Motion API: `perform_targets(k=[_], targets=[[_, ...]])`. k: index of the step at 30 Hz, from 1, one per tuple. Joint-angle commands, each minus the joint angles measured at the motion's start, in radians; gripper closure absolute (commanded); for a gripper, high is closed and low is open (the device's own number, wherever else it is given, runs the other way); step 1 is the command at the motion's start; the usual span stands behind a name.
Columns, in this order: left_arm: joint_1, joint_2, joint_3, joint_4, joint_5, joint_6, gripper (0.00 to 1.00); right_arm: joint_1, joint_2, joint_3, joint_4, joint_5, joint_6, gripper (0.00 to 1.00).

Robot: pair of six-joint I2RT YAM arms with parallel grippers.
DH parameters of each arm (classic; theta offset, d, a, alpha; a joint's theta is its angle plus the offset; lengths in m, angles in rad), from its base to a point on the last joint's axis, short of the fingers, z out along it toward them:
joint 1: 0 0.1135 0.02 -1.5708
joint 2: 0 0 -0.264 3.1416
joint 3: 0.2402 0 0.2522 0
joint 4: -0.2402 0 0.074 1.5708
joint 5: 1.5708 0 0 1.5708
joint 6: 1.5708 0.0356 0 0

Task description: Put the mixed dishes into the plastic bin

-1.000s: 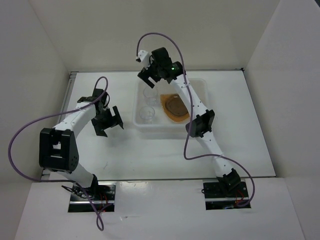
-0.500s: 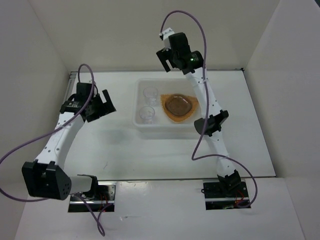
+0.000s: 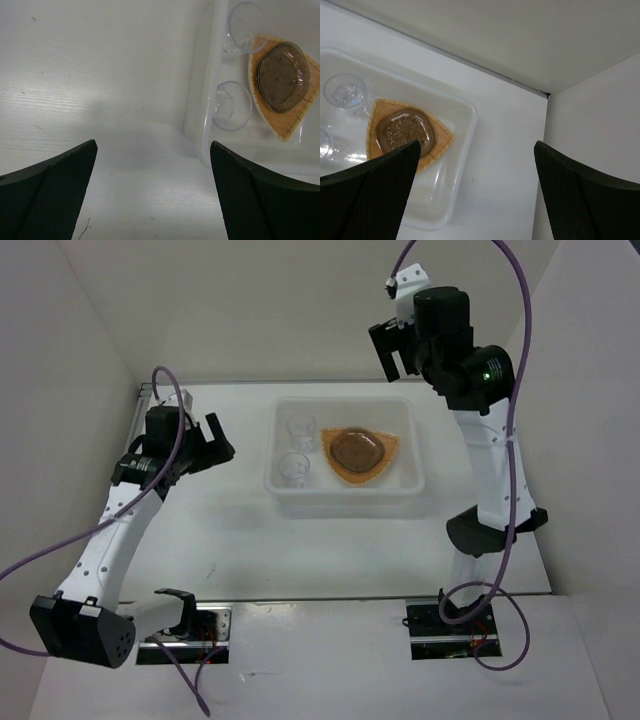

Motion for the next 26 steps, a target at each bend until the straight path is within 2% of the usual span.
perform_targets(k=[1, 4, 7, 8, 10, 14, 18, 22, 26], targets=[[-0.018, -0.077, -0.022, 0.026, 0.031, 0.019, 0.0, -0.008, -0.066, -0.134, -0.044, 0.002, -0.001, 0.02], [-0.029, -0.142, -0.033, -0.012, 0.031, 0.028, 0.0, -0.008, -0.183, -0.281, -0.033, -0.007, -0.001, 0.02], [-0.041, -0.203, -0.024, -0.028, 0.037, 0.037, 0.0, -0.008, -0.343, -0.514, -0.022, -0.007, 0.008, 0.02], [-0.05, -0.24, -0.024, -0.028, 0.046, 0.037, 0.0, -0.008, -0.385, -0.663, -0.022, -0.016, 0.017, 0.02], [-0.05, -0.303, -0.05, -0.017, 0.068, 0.037, 0.0, -0.008, -0.501, -0.851, 0.007, -0.016, 0.018, 0.02], [-0.05, -0.433, -0.108, -0.006, 0.088, 0.028, 0.0, -0.017, -0.634, -1.058, 0.071, 0.005, 0.008, 0.02], [-0.05, -0.542, -0.131, -0.02, 0.045, 0.028, 0.0, -0.083, -0.727, -1.157, 0.128, -0.084, 0.018, 0.02], [-0.05, -0.562, -0.131, -0.049, 0.036, 0.037, 0.0, -0.138, -0.775, -1.258, 0.183, -0.113, 0.008, 0.02], [-0.05, -0.562, -0.131, -0.049, 0.036, 0.046, 0.0, -0.178, -0.795, -1.271, 0.208, -0.138, 0.008, 0.02]])
